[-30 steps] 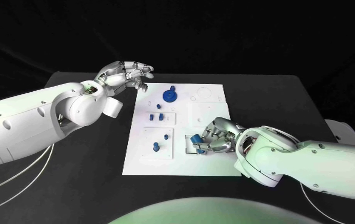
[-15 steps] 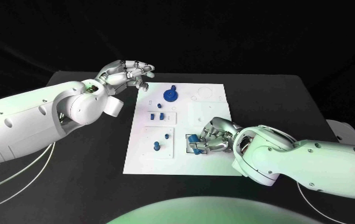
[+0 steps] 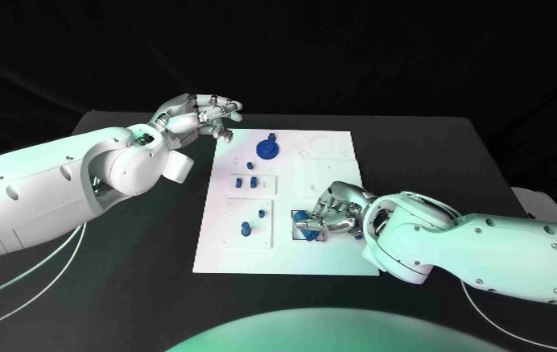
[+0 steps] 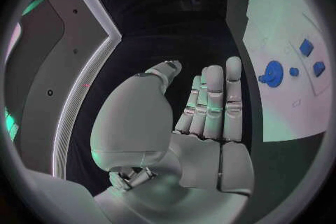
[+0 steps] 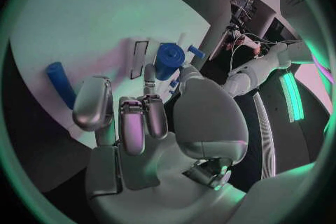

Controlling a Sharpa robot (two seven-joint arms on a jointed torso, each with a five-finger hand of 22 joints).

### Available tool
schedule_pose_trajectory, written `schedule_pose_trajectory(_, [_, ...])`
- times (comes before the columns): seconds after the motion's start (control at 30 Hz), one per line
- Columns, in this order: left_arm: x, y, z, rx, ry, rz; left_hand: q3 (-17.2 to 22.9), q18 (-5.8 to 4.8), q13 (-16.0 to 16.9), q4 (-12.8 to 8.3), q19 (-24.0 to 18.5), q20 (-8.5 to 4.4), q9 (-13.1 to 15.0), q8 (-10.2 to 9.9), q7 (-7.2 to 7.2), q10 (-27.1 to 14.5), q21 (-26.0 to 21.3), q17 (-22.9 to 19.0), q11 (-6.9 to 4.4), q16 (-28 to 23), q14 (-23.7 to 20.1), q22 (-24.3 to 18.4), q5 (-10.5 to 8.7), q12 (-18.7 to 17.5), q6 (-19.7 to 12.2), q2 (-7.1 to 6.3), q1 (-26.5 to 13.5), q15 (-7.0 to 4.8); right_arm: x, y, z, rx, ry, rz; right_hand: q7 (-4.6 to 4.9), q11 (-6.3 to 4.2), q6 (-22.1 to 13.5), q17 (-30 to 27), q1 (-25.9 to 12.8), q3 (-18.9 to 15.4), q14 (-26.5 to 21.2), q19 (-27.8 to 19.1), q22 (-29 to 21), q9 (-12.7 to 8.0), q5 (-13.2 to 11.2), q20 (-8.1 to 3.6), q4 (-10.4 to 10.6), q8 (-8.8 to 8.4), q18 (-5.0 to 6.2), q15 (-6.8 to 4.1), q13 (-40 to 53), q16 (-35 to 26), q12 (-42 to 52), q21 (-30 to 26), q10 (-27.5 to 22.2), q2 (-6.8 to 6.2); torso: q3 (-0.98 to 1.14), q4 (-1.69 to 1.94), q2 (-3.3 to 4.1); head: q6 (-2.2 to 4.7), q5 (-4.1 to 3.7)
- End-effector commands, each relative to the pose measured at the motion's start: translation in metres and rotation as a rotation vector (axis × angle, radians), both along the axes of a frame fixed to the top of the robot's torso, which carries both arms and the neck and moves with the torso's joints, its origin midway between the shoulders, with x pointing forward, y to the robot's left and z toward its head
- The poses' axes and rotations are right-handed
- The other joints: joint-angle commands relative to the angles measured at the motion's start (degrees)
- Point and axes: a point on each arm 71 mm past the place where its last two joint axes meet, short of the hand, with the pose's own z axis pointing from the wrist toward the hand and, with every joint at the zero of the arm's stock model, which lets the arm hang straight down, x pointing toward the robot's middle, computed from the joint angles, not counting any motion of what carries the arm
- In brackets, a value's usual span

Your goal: Assemble the parts on the task board

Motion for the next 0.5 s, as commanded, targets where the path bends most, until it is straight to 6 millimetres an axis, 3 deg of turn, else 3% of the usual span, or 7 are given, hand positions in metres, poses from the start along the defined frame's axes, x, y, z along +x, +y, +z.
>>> schedule_pose_trajectory(0.03, [-0.0006,-0.0020,0.0013,-0.012,-0.005,-0.012,-0.20,0.61,-0.06,0.02,0.17,0.28,-0.04,0.30,0.04,-0.29,-0.34,-0.07,0.04,0.33,-0.48,-0.07,0.41,0.36,-0.31,0.02,-0.61,-0.05,-0.0002,0.0032,-0.0006,-0.018,0.002,0.027,0.21,-0.10,-0.16,14.39,-0.62,-1.66,5.92,-0.21,6.22,0.15,0.39,-0.20,0.01,-0.44,0.03,-0.26,7.54,0.14,-0.46,-0.41,2.12,0.21,0.04,0.01,0.00,0.09,0.06])
schedule_pose_trajectory(0.23, [-0.0006,-0.0019,0.0011,-0.011,-0.004,-0.012,-0.20,0.61,-0.06,0.02,0.17,0.28,-0.05,0.29,0.05,-0.30,-0.34,-0.07,0.04,0.34,-0.48,-0.07,0.41,0.37,-0.34,0.03,-0.60,-0.05,-0.0004,0.0055,-0.0002,-0.014,0.000,0.033,0.33,0.01,-0.41,14.20,-1.25,-4.18,5.88,-0.33,6.12,0.37,1.23,-0.13,0.08,-0.63,0.10,-0.18,7.18,0.07,-1.00,-1.03,1.87,0.35,0.05,-0.03,0.01,0.26,0.06])
schedule_pose_trajectory(0.4, [-0.0008,-0.0017,0.0009,-0.009,-0.001,-0.011,-0.21,0.61,-0.06,0.04,0.18,0.28,-0.06,0.28,0.05,-0.32,-0.34,-0.07,0.04,0.35,-0.47,-0.07,0.42,0.38,-0.42,0.07,-0.59,-0.05,-0.0006,0.0049,0.0000,-0.014,-0.001,0.034,0.44,0.10,-0.56,14.31,-6.12,-9.67,5.90,-0.30,6.16,0.84,1.17,-0.05,0.20,-0.70,0.13,-0.09,7.02,0.10,-1.37,-1.35,1.74,-0.01,0.03,-0.03,0.01,0.21,0.03])
schedule_pose_trajectory(0.5, [-0.0010,-0.0016,0.0008,-0.008,0.001,-0.011,-0.19,0.62,-0.06,0.08,0.20,0.28,-0.09,0.26,0.07,-0.36,-0.34,-0.07,0.05,0.38,-0.45,-0.08,0.44,0.42,-0.58,0.21,-0.57,-0.05,-0.0012,0.0044,0.0003,-0.013,-0.001,0.035,0.44,0.11,-0.58,14.26,-6.93,-10.44,5.89,-0.28,6.18,0.95,0.98,-0.04,0.22,-0.70,0.13,-0.08,7.05,0.09,-1.38,-1.41,1.75,-0.51,0.03,-0.08,0.04,0.13,-0.06])
